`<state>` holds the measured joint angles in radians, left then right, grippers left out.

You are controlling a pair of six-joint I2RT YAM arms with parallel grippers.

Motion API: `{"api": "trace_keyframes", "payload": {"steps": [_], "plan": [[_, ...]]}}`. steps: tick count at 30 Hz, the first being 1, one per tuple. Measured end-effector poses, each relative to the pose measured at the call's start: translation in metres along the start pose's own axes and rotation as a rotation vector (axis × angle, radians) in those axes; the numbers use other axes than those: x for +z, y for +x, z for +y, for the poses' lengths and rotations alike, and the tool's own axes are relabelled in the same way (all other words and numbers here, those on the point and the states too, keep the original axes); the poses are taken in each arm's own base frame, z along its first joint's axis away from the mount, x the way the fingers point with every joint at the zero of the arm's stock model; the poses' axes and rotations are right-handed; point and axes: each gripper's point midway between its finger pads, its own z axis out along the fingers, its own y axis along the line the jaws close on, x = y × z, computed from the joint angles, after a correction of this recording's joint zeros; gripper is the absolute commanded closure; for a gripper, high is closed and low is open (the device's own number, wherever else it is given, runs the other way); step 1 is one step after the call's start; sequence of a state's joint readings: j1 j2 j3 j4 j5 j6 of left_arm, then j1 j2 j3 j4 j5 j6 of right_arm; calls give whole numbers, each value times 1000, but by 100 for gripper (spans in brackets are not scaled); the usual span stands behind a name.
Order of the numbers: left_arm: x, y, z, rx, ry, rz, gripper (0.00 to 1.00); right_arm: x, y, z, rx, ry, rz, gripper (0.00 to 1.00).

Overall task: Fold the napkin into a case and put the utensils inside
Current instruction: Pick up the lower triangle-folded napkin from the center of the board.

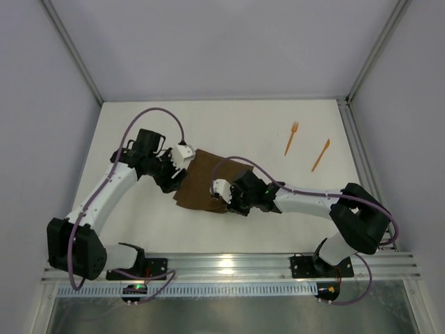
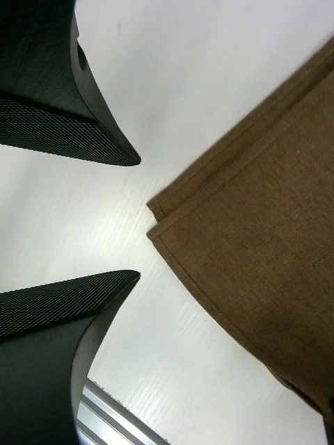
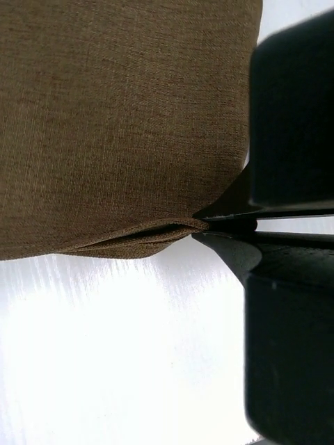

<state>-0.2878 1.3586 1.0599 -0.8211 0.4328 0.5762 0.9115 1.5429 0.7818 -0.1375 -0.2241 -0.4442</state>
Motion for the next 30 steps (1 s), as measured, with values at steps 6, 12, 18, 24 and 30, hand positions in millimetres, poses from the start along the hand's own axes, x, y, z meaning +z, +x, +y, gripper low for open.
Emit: {"api": "trace_keyframes", "payload": {"steps": [6, 12, 18, 24, 30], "plan": [[-61, -2, -3, 264, -95, 26, 15, -9, -3, -11, 187, -57, -75, 97], [-39, 29, -52, 718, -93, 48, 10, -12, -12, -12, 322, -118, -167, 97], [52, 51, -80, 901, -7, 163, 1, -16, -14, -12, 408, -175, -231, 97], [96, 11, -58, 831, -151, 145, 7, -20, -10, -19, 473, -200, -268, 97], [113, -3, -47, 783, -243, 140, 22, -20, -12, -20, 502, -218, -291, 97]]}}
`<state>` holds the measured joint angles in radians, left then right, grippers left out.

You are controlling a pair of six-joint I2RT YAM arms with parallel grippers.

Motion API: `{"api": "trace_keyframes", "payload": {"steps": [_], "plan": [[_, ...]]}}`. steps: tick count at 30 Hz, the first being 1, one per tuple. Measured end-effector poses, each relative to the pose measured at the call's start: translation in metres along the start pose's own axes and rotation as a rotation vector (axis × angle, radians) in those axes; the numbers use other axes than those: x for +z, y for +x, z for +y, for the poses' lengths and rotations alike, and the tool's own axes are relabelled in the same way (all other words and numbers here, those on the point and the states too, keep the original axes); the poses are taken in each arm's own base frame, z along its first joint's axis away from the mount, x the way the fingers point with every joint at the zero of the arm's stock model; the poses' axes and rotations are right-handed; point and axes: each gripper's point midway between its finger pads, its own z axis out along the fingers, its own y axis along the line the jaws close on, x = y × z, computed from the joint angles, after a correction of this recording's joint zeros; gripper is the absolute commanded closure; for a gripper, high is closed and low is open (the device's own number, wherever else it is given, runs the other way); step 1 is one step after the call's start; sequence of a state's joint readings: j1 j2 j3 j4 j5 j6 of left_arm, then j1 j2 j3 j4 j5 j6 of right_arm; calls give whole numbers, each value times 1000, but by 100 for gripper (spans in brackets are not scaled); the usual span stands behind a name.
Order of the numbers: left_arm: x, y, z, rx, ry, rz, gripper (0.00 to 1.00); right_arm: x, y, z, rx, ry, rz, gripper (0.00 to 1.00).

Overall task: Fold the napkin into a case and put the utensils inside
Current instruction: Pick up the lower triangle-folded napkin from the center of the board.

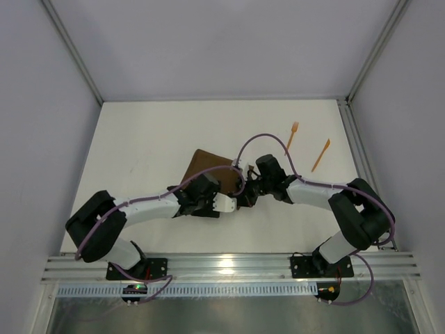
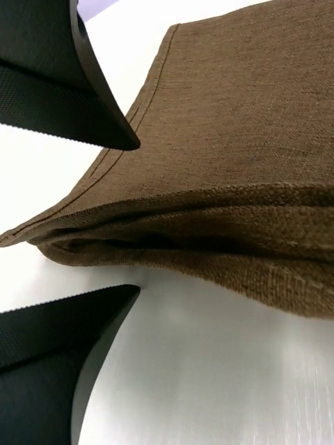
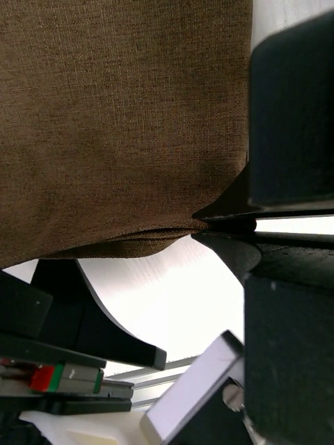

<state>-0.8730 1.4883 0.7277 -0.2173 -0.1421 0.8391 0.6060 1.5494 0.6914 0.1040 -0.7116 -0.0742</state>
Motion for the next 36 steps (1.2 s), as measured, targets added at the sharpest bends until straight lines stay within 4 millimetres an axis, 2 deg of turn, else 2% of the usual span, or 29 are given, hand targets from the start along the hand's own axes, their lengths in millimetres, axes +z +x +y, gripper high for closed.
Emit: {"api": "trace_keyframes", "payload": {"steps": [2, 6, 9, 11, 16, 18, 19, 20, 24, 29, 34, 36], "plan": [[0, 3, 1, -10, -12, 11, 26, -1, 0, 0, 9, -4, -2, 97], [-1, 14, -4, -32, -11, 32, 45, -2, 2, -1, 20, -2, 0, 97], [-2, 31, -4, -53, -9, 62, 58, -4, 9, -3, 36, 5, 10, 97], [-2, 41, -1, -65, -12, 80, 63, -6, 12, -3, 45, 9, 14, 97], [-3, 63, 9, -93, -21, 113, 65, -9, 12, -3, 48, 13, 11, 97], [-3, 65, 9, -93, -15, 113, 77, -9, 12, -3, 50, 14, 11, 97], [-3, 65, 8, -89, -7, 111, 93, -9, 13, -3, 52, 14, 13, 97], [-3, 66, 6, -89, 1, 111, 100, -10, 13, -3, 54, 15, 13, 97], [-4, 66, -3, -74, 54, 109, 100, -13, 13, -5, 64, 23, 13, 97], [-19, 59, -6, -73, 144, 107, 100, -18, 12, 1, 86, 24, 17, 97], [-49, 48, -9, -135, 229, 93, 100, -31, 9, 26, 106, -3, 3, 97], [-61, 44, -20, -163, 281, 85, 100, -36, 10, 38, 113, -22, -5, 97]]}}
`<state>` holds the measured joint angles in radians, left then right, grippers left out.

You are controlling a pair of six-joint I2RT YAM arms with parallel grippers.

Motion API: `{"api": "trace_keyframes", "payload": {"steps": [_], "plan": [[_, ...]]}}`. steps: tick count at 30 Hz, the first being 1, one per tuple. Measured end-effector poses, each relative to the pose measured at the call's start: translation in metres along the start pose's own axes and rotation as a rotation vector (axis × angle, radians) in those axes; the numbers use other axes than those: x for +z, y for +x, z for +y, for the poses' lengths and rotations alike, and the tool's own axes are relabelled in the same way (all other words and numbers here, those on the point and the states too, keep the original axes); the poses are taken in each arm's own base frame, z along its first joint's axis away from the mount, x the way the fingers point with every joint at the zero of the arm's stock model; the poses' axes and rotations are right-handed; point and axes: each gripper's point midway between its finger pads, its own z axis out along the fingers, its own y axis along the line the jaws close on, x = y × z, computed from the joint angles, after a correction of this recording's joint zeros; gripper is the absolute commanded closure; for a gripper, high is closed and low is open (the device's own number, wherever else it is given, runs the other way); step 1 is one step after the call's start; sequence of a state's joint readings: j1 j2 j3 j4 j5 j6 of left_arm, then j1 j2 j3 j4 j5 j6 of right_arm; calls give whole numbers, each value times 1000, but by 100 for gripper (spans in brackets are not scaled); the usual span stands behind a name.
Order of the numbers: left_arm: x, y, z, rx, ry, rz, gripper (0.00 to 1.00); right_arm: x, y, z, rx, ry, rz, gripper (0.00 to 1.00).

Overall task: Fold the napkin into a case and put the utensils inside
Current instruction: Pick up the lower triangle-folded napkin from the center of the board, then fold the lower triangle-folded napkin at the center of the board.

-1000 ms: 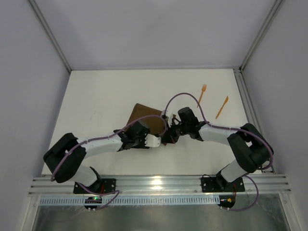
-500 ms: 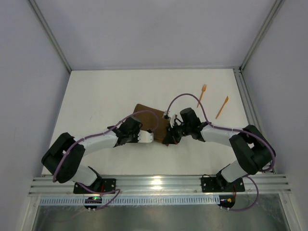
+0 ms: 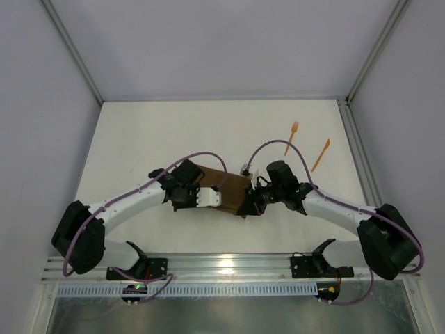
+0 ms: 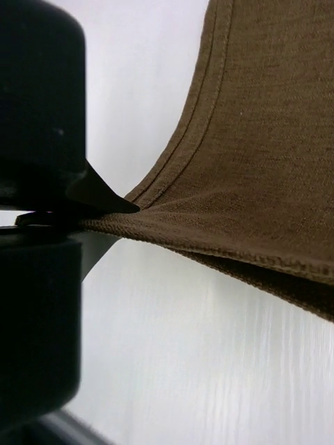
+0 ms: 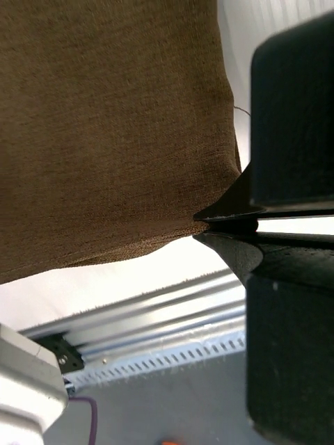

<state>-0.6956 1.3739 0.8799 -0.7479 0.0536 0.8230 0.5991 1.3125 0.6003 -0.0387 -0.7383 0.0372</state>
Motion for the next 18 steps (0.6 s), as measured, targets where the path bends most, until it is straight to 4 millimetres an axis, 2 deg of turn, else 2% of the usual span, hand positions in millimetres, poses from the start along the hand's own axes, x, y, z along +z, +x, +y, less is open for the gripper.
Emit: {"api": "trace_keyframes", "payload": {"steps": [4, 8, 11, 14, 16, 18], "plan": [[-10, -1, -37, -28, 142, 12, 100, -6, 9, 24, 53, -47, -1, 97], [-30, -13, -62, -63, 294, -1, 100, -6, 34, 36, 191, -95, 42, 97], [-35, -16, -69, -69, 379, 0, 100, -5, 41, 34, 258, -100, 61, 96], [-27, -8, -73, -73, 478, 54, 100, -1, 38, 25, 318, -100, 69, 91], [-18, -5, -68, -91, 539, 85, 100, 2, 37, 17, 355, -95, 79, 84], [-9, -2, -56, -112, 573, 102, 100, 5, 35, 8, 387, -86, 81, 72]]}}
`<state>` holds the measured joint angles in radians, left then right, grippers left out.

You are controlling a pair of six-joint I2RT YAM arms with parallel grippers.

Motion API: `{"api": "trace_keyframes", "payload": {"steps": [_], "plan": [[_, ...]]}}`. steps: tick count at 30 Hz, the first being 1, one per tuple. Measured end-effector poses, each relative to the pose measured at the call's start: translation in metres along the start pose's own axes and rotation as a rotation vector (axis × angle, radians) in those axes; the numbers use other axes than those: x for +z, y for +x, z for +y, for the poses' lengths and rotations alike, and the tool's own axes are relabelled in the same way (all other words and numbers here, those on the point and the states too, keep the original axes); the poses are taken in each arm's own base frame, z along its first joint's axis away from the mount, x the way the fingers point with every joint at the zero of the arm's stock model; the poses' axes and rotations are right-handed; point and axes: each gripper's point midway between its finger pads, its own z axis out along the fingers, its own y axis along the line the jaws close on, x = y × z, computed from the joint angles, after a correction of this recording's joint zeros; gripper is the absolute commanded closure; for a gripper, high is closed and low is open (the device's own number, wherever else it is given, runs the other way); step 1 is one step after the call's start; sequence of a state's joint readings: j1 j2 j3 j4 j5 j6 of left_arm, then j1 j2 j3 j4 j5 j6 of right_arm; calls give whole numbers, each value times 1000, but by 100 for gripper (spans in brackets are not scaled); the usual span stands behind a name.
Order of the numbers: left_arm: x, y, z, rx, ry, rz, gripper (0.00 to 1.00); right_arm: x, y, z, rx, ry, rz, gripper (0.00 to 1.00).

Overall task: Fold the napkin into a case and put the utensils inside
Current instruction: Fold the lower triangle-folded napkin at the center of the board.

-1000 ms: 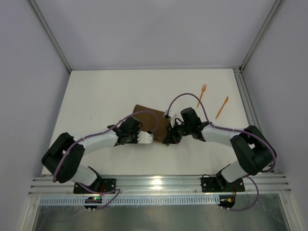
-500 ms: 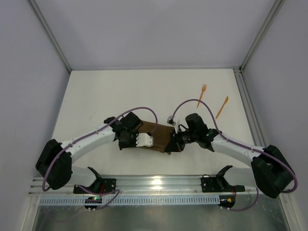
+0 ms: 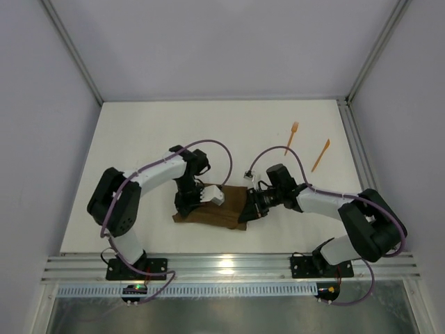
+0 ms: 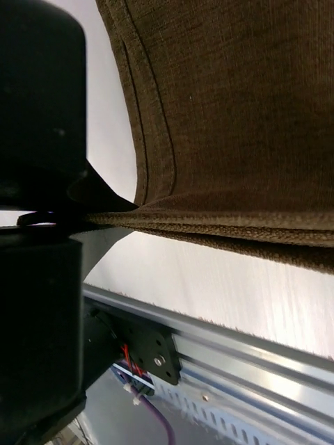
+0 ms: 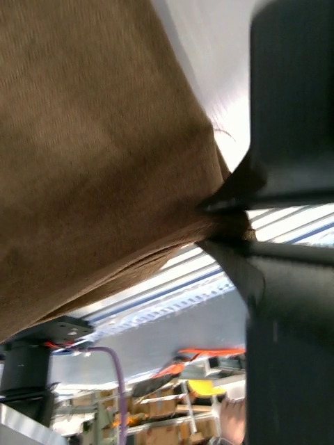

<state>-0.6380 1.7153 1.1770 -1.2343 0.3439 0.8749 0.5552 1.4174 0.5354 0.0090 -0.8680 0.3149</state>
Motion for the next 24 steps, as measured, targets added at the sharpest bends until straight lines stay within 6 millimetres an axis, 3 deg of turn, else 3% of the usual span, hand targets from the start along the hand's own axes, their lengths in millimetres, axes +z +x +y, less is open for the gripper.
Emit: {"api": "trace_keyframes", "payload": {"steps": [1, 4, 5, 8, 14, 24], "plan": [[-1, 1, 7, -7, 13, 3, 100, 1, -4, -5, 18, 5, -4, 59], [-4, 7, 24, -25, 34, 2, 100, 0, -17, -20, 61, 21, -39, 50], [-5, 9, 28, -25, 40, 0, 100, -2, -20, -25, 70, 29, -51, 37], [-3, 12, 34, -11, 67, 1, 100, -4, -28, -32, 51, 47, -84, 25], [4, 12, 31, 23, 122, 4, 100, -3, -40, -23, -73, 22, -147, 21], [7, 9, 34, 36, 151, -7, 100, 15, -21, -1, -186, -34, -165, 20]]}}
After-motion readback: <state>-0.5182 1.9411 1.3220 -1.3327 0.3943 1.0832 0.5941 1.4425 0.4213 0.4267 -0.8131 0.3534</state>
